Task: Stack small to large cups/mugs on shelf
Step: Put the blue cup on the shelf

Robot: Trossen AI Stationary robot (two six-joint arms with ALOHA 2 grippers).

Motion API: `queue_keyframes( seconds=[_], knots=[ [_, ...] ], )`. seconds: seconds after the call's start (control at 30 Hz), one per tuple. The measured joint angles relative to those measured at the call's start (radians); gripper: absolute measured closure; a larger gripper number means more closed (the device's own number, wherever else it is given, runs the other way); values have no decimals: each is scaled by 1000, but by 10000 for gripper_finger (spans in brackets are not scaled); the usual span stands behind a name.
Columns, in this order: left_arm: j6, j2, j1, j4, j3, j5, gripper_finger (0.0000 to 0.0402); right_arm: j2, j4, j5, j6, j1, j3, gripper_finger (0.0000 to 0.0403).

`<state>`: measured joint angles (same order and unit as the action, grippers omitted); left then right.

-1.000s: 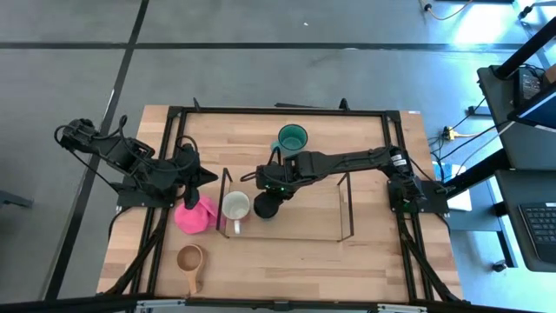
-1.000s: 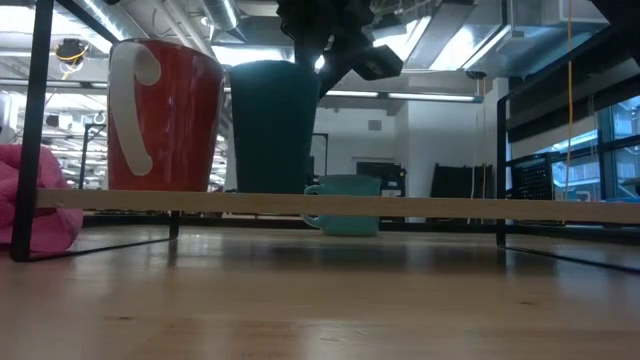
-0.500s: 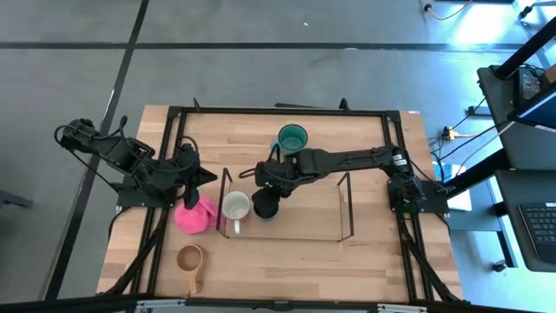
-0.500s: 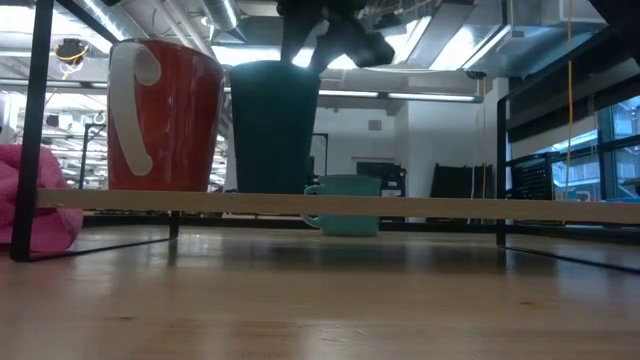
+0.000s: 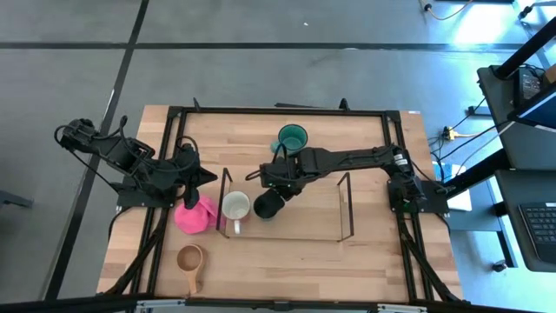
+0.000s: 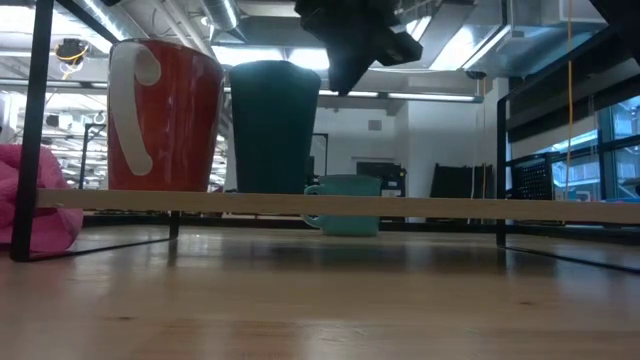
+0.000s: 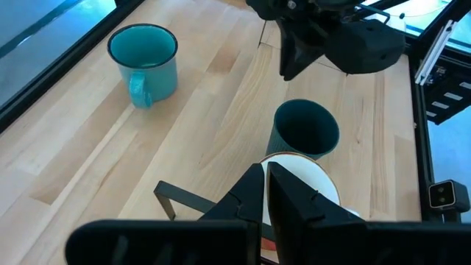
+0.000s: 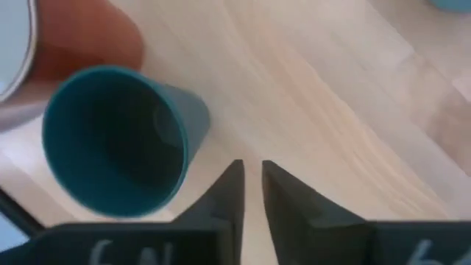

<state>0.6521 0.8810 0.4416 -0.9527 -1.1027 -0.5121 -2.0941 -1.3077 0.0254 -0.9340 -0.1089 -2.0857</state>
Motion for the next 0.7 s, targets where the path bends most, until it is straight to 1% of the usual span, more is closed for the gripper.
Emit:
queue_keyframes(
  seconds=[0.1,0.13,0.3,0.47,0.57,0.7],
  knots=[
    [0,0,0,0,0,0,388,0,-6,-33,0,-2,0,390],
    [0,0,0,0,0,0,388,0,-6,-39,0,-3,0,396],
    [0,0,0,0,0,0,388,0,-6,-55,-5,-9,0,392],
    [0,0,0,0,0,0,388,0,3,-74,-6,-13,0,399],
    [0,0,0,0,0,0,388,0,11,-116,-5,-13,0,397],
    [0,0,0,0,0,0,388,-16,23,-125,0,-14,1,399]
  ],
)
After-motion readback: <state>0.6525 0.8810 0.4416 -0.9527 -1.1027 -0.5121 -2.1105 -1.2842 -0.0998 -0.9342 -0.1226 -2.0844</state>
